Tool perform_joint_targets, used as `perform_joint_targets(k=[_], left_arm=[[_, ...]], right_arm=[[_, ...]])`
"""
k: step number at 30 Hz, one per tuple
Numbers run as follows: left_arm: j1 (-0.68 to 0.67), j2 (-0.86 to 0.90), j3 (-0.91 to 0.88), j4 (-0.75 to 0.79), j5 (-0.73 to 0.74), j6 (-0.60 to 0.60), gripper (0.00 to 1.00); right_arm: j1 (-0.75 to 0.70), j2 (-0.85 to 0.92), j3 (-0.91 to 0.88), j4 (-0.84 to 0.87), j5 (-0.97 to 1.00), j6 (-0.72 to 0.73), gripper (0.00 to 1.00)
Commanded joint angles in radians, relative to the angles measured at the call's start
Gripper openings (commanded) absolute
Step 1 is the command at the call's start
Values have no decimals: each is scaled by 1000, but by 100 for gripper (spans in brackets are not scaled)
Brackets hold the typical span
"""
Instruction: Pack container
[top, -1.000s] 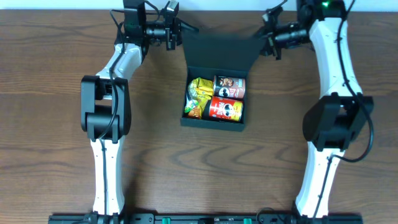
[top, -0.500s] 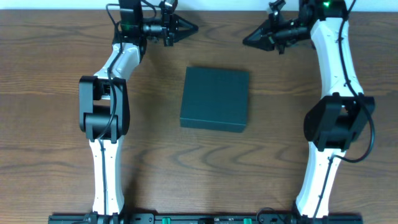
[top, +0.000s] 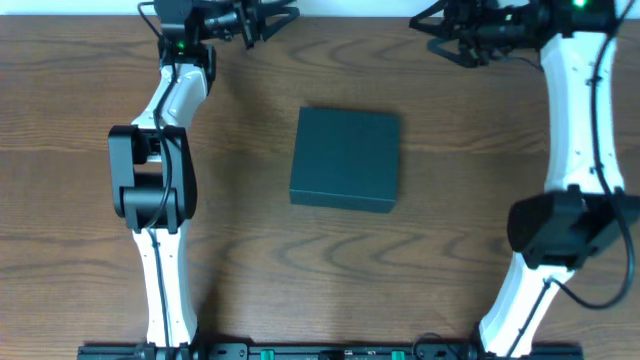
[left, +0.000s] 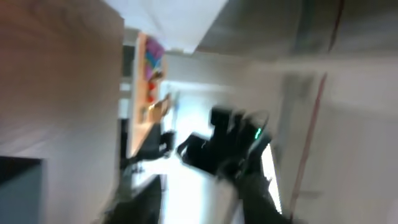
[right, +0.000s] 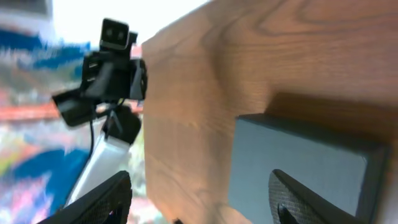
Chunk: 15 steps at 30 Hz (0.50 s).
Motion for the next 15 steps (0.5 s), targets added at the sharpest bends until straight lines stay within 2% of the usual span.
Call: perform_joint_targets(k=[1, 2, 4, 6, 9, 12, 13, 14, 15], left_arm=[[-4, -104, 61, -53, -142, -63, 61], [-4, -119, 92, -112, -142, -54, 64], [-4, -138, 157, -229, -131, 42, 65], [-4, -156, 242, -435, -108, 145, 69], [-4, -168, 347, -672, -170, 230, 70], [-4, -172, 447, -823, -209, 342, 73], [-4, -173, 479, -872, -196, 402, 77], [-4, -174, 509, -946, -190, 471, 97], [-3, -175, 537, -1067, -216, 530, 96]], right_arm=[[-5, -64, 8, 3, 150, 207, 71], [-2, -79, 8, 3, 170, 210, 71], [3, -106, 8, -5, 208, 210, 71], [10, -130, 8, -23, 237, 210, 72], [20, -161, 8, -39, 255, 231, 72], [29, -191, 8, -51, 262, 221, 72], [34, -201, 8, -58, 273, 197, 72], [38, -212, 8, -75, 301, 192, 72], [41, -223, 8, -100, 340, 196, 72]])
